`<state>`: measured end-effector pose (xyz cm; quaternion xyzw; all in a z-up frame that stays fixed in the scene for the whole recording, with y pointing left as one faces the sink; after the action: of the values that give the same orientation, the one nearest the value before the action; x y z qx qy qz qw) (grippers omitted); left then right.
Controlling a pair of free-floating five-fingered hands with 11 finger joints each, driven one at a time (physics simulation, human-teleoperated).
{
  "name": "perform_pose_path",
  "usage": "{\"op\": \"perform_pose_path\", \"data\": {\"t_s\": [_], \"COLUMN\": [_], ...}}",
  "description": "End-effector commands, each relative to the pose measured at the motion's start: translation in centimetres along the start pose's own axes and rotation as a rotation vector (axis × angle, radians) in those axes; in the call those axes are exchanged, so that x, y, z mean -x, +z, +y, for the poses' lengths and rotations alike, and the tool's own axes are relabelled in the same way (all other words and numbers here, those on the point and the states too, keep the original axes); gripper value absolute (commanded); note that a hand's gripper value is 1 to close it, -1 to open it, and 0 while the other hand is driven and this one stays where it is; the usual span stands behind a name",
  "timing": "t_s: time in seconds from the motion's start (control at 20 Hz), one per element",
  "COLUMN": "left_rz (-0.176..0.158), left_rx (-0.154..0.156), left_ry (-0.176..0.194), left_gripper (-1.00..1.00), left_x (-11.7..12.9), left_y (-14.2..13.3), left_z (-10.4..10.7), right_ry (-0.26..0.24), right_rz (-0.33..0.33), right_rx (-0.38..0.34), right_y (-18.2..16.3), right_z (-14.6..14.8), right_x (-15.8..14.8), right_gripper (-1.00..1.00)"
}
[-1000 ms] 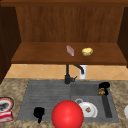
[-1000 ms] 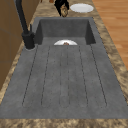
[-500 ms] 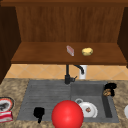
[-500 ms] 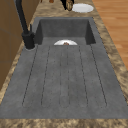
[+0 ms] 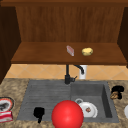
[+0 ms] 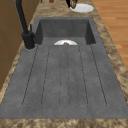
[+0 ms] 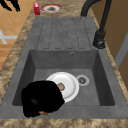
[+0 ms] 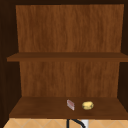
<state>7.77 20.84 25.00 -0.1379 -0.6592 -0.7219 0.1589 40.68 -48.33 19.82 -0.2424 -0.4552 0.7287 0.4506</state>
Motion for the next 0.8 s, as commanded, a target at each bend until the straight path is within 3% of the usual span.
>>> {"op": "perform_pose_path", "data": {"t_s": [0.0,0.5,0.75], "left_rz": [0.000,0.000,0.000], "left_rx": [0.000,0.000,0.000], "left_ry": [0.000,0.000,0.000], "left_gripper": [0.00,0.00,0.00], "left_x": [0.0,0.0,0.0], "left_y": [0.0,0.0,0.0], "left_z": [0.0,0.0,0.0], "right_ry": [-0.028,-0.022,-0.006], "right_rz": [0.053,0.059,0.036], "right_rx": [0.003,-0.002,0.005], "right_y": [1.2,4.4,6.0], "right_z": [1.1,4.2,7.4], "right_x": [1.8,6.6,9.7], "right_gripper": [1.00,1.00,1.00]}}
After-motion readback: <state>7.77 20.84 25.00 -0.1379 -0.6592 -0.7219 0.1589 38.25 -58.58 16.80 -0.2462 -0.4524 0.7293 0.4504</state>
